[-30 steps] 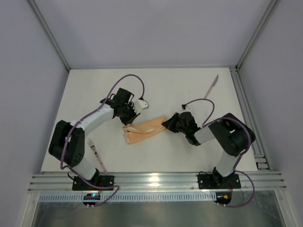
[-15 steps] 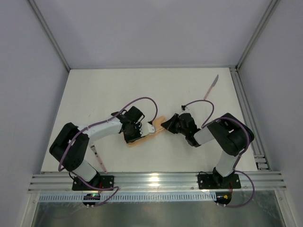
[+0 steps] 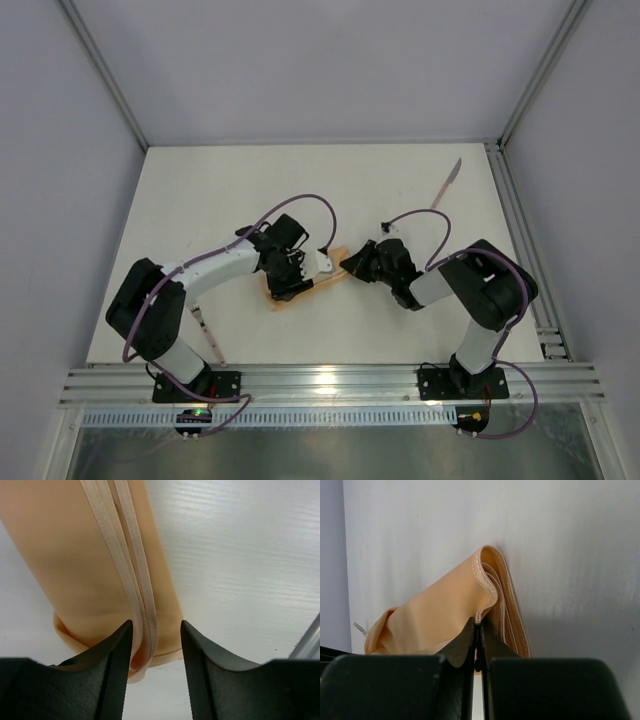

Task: Fold the napkin into a case and place the utensils inside
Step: Smooth out the smaller rectangle-folded napkin at the center of the board.

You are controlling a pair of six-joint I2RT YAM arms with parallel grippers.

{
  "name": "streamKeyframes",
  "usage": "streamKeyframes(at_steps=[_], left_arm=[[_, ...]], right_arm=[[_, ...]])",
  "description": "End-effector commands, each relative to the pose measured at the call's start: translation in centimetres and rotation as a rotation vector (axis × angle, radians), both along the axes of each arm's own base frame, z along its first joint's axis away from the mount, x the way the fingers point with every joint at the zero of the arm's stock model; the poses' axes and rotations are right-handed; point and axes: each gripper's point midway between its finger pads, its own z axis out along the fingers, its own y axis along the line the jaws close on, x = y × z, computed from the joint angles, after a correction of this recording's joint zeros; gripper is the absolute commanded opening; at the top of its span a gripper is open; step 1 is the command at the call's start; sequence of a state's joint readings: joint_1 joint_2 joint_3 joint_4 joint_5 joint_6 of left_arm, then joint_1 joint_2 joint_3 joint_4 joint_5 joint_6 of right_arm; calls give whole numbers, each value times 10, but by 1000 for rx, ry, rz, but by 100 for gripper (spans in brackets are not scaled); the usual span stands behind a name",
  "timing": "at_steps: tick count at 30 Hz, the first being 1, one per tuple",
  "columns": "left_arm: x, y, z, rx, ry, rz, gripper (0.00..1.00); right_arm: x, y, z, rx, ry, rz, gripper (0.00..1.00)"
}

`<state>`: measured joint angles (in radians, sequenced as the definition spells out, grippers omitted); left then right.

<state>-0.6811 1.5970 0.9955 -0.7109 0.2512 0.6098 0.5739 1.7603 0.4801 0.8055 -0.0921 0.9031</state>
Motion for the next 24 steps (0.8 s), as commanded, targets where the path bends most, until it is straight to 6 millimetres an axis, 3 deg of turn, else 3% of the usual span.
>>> streamKeyframes(at_steps=[1, 3, 5, 6, 7, 9, 12, 24], left_arm=[[3, -31, 53, -142, -41, -60, 47], [7, -45, 69, -170, -67, -80, 48], [12, -56, 73, -155, -122, -80, 51], [24, -69, 74, -175, -174, -46, 53], [36, -72, 72, -148, -234, -11, 54], [46, -96, 64, -178, -279, 14, 55], [52, -112, 51, -184, -310, 19, 58], [54, -118, -4, -126, -307, 70, 59]], right_arm=[[0, 1, -1, -36, -12, 20, 4], [-1, 2, -2, -35, -10, 25, 4], [-1, 2, -1, -35, -10, 27, 4], [-1, 1, -2, -41, -9, 28, 4], [-1, 1, -1, -40, -10, 28, 4], [-3, 3, 1, -35, -10, 39, 4], [-4, 5, 4, -18, -8, 50, 4], [-13, 11, 10, 42, 4, 83, 4]])
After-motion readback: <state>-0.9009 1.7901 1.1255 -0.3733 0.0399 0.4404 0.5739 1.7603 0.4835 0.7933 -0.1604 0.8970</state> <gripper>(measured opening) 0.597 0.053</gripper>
